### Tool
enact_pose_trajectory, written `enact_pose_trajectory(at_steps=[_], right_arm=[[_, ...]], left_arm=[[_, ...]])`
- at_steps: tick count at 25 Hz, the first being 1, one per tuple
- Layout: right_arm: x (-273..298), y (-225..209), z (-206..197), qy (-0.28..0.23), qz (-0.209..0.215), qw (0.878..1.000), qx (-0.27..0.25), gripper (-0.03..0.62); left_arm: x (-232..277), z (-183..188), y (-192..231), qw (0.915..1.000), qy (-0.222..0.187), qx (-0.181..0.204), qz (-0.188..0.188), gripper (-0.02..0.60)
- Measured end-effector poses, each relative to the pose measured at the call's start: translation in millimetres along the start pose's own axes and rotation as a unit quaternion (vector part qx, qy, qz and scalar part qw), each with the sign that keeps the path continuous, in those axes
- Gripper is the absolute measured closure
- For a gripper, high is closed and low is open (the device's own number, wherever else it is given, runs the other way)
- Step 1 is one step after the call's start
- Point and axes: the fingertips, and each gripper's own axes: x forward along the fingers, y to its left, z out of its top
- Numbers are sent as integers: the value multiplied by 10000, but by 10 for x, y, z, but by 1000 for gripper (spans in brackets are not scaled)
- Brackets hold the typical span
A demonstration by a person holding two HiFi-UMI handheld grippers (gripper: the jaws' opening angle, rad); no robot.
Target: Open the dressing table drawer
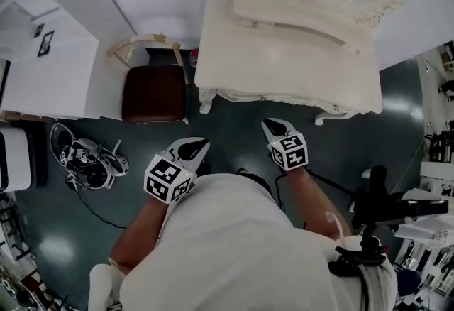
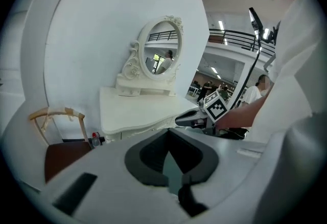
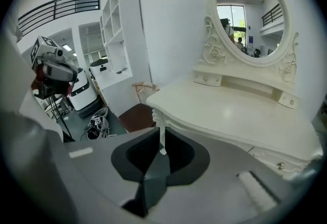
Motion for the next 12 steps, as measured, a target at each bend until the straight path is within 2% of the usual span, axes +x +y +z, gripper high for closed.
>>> enact_pose_trajectory(at_steps=[3, 6, 12], right_arm=[[301, -48, 325, -80, -269, 9992, 289, 556], [629, -139, 598, -157, -503, 9972, 540, 548], [1199, -656, 1060, -235, -802, 9928, 859, 542]], left_arm=[[-132, 164, 298, 9991, 114, 272, -299, 578], [-244, 228, 635, 9975, 309, 520, -376, 579], [-218, 470, 1180, 9997, 176, 172, -93, 579]])
